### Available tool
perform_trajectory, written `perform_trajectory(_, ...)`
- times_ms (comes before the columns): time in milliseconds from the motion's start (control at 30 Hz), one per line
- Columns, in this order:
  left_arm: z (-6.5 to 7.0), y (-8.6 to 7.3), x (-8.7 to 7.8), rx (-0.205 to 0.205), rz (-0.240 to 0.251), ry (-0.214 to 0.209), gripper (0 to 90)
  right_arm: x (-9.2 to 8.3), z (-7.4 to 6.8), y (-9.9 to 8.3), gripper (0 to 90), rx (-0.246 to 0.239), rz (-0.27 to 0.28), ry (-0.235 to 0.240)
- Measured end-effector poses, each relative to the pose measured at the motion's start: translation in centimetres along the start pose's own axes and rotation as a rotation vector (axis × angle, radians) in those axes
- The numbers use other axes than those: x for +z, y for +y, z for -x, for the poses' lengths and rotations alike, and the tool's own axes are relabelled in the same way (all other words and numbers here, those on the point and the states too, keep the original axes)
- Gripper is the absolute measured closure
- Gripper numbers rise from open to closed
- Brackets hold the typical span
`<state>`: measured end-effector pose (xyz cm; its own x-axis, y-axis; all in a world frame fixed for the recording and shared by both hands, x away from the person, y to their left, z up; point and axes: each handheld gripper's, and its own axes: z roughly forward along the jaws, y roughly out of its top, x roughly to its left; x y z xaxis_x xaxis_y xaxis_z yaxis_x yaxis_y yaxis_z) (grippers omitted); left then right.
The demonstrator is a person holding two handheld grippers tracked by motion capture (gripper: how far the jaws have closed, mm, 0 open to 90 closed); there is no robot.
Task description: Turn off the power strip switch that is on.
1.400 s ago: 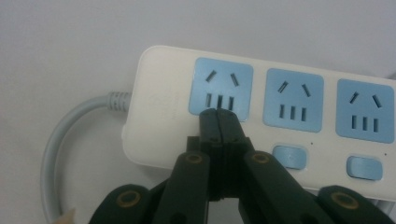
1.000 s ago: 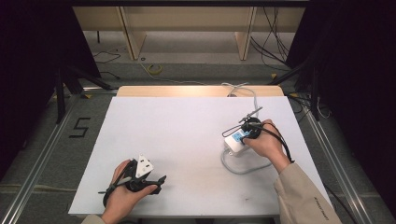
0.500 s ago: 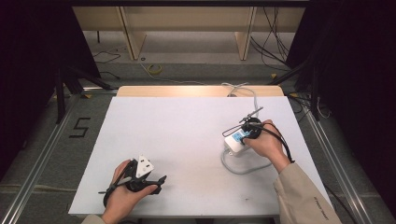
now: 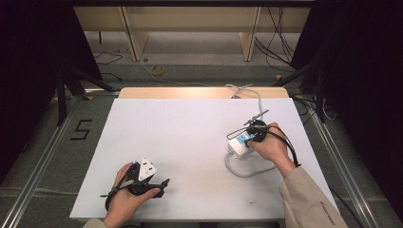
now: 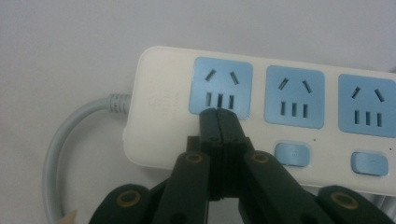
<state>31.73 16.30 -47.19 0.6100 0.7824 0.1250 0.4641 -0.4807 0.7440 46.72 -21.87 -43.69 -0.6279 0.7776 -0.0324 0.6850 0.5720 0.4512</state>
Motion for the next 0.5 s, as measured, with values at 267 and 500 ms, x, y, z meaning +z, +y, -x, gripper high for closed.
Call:
perform_trajectory(267,-0.01,0.00,0.01,-0.004,-0.001,-0.001,18.9,-0.02,-0.07,-0.10,90.0,0.007,0.009,-0.005)
perform_trajectory(500,-0.03,-0.01,0.00,-0.002,-0.001,-0.001,18.9,-0.28,-0.13,-0.07,90.0,0.010,0.029,-0.009)
